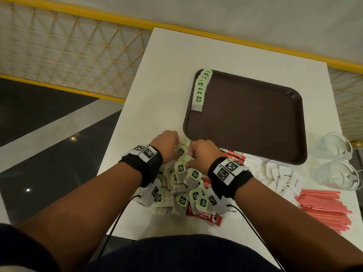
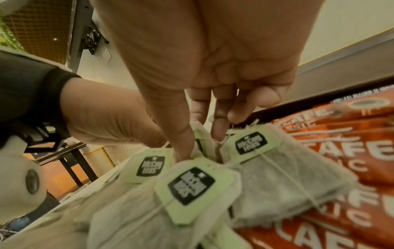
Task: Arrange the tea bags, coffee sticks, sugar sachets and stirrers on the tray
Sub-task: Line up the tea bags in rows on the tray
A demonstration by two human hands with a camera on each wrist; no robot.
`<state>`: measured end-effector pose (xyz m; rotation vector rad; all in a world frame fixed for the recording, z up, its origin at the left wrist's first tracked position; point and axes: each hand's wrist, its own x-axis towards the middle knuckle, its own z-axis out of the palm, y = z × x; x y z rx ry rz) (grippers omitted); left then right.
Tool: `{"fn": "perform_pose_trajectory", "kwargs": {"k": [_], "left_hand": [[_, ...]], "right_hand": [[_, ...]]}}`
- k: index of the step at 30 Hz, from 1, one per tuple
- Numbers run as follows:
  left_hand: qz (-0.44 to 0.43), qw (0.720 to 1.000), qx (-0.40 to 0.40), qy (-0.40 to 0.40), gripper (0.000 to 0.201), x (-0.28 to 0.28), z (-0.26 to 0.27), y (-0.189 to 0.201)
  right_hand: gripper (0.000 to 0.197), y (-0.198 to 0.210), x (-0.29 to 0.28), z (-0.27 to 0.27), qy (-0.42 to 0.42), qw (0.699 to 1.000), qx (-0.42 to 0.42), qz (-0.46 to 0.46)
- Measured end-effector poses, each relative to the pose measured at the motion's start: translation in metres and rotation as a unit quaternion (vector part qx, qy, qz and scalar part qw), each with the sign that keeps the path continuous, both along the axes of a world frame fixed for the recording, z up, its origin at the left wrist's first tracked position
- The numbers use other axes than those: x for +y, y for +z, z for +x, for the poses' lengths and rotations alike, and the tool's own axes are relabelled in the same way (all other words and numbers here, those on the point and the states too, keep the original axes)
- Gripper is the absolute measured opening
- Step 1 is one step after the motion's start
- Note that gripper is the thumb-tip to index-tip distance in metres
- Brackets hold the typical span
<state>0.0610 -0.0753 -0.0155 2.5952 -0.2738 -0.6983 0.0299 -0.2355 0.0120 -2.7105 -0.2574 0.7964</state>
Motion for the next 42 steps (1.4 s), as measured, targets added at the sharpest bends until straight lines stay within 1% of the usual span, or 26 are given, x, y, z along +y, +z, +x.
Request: {"fn": "perform_pose_trajectory", "kwargs": {"k": [2,4,6,7,10,12,14,16,17,18,20,22,23,27,30,32,35,38,40,42], "left_hand": [[-0.017,1.0,0.007,0.011,0.032,-0.001,-0.001,0.001],[-0.047,0.998,0.023,0.038,0.037,0.0,-0.002,0.002],[-0.081,0.993,0.043,0.071,0.043,0.003,-0.001,0.001],[-0.092,0.991,0.05,0.085,0.042,0.005,0.0,0.001],[-0.106,0.989,0.044,0.089,0.023,0.009,0.003,0.002],[-0.138,0.985,0.038,0.096,0.013,0.01,0.004,0.004],[-0.172,0.978,0.029,0.113,0.008,0.011,0.006,0.008],[-0.198,0.971,0.024,0.133,0.008,0.008,0.011,0.014],[-0.225,0.962,0.033,0.152,0.008,0.006,0.015,0.018],[-0.266,0.946,0.053,0.177,0.006,0.003,0.018,0.023],[-0.344,0.906,0.103,0.224,0.004,-0.006,0.023,0.035],[-0.399,0.871,0.152,0.244,0.003,-0.015,0.027,0.045],[-0.416,0.858,0.174,0.245,0.003,-0.019,0.028,0.05],[-0.431,0.84,0.229,0.236,0.013,-0.031,0.031,0.058],[-0.442,0.826,0.252,0.245,0.026,-0.034,0.033,0.058],[-0.445,0.828,0.245,0.237,0.039,-0.034,0.034,0.055],[-0.439,0.842,0.214,0.23,0.053,-0.033,0.038,0.047],[-0.441,0.838,0.185,0.262,0.052,-0.032,0.043,0.039],[-0.449,0.831,0.178,0.275,0.05,-0.032,0.048,0.037],[-0.453,0.83,0.178,0.274,0.047,-0.032,0.053,0.036]], "right_hand": [[0.014,-0.002,-0.002,-0.002,-0.018,0.999,-0.002,0.028],[0.008,0.0,-0.005,-0.003,-0.037,0.998,-0.006,0.058],[0.007,0.002,-0.009,-0.003,-0.047,0.995,-0.008,0.085],[0.009,0.002,-0.011,-0.003,-0.051,0.994,-0.008,0.095],[0.013,0.0,-0.016,-0.002,-0.071,0.989,-0.009,0.126],[0.011,0.002,-0.02,-0.001,-0.088,0.985,-0.017,0.149],[0.012,0.007,-0.025,0.003,-0.108,0.978,-0.032,0.178],[0.015,0.013,-0.031,0.007,-0.128,0.967,-0.045,0.215],[0.015,0.017,-0.034,0.01,-0.131,0.963,-0.048,0.232],[0.015,0.022,-0.036,0.013,-0.131,0.959,-0.048,0.246],[0.015,0.032,-0.04,0.022,-0.125,0.955,-0.037,0.268],[0.016,0.042,-0.043,0.032,-0.114,0.951,-0.023,0.286],[0.016,0.045,-0.045,0.037,-0.107,0.951,-0.02,0.29],[0.017,0.043,-0.049,0.056,-0.099,0.956,-0.035,0.274],[0.018,0.034,-0.052,0.068,-0.133,0.951,-0.05,0.275],[0.02,0.029,-0.053,0.073,-0.161,0.943,-0.051,0.287],[0.021,0.023,-0.053,0.079,-0.21,0.921,-0.024,0.327],[0.015,0.015,-0.055,0.084,-0.274,0.886,0.029,0.374],[0.011,0.008,-0.057,0.086,-0.304,0.871,0.087,0.375],[0.007,-0.001,-0.057,0.089,-0.323,0.857,0.122,0.381]]}}
